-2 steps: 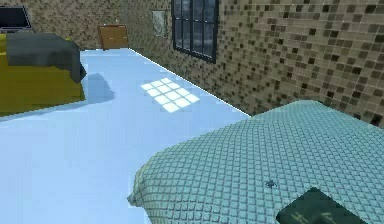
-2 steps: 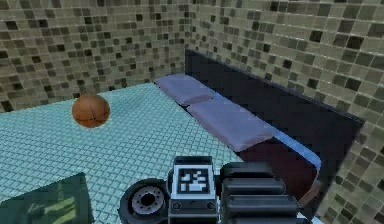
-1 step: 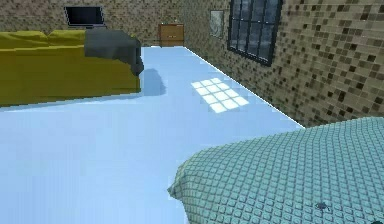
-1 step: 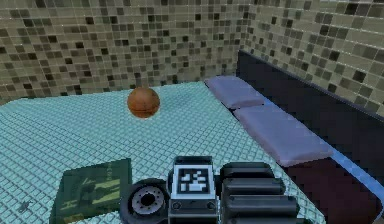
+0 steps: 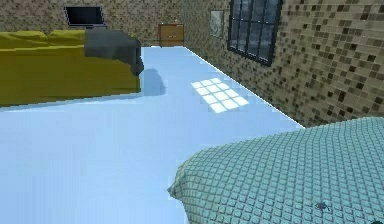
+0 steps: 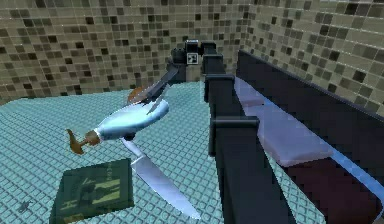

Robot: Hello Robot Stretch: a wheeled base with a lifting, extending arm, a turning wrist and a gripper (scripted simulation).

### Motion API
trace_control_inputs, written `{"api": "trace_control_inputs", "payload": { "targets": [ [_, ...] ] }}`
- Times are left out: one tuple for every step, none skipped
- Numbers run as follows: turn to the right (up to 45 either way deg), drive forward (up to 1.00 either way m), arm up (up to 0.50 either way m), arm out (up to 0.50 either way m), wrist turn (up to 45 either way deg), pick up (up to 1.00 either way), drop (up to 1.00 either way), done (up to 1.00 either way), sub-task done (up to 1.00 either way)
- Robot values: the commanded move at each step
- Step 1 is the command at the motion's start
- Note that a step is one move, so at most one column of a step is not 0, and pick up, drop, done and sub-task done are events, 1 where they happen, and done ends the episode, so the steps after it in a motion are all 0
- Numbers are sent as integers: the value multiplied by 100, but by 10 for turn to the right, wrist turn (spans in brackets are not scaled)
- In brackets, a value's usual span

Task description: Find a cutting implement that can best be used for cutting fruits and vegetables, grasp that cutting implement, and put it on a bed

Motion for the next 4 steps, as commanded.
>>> {"api": "trace_control_inputs", "payload": {
  "targets": [
    [0, 0, 0, 0, 450, 0, 0, 0, 0],
    [0, 0, 0, 0, 450, 0, 0, 0, 0],
    [0, 0, 0, 0, 60, 0, 0, 0, 0],
    [0, 0, -22, 0, 0, 0, 0, 0, 0]
  ]
}}
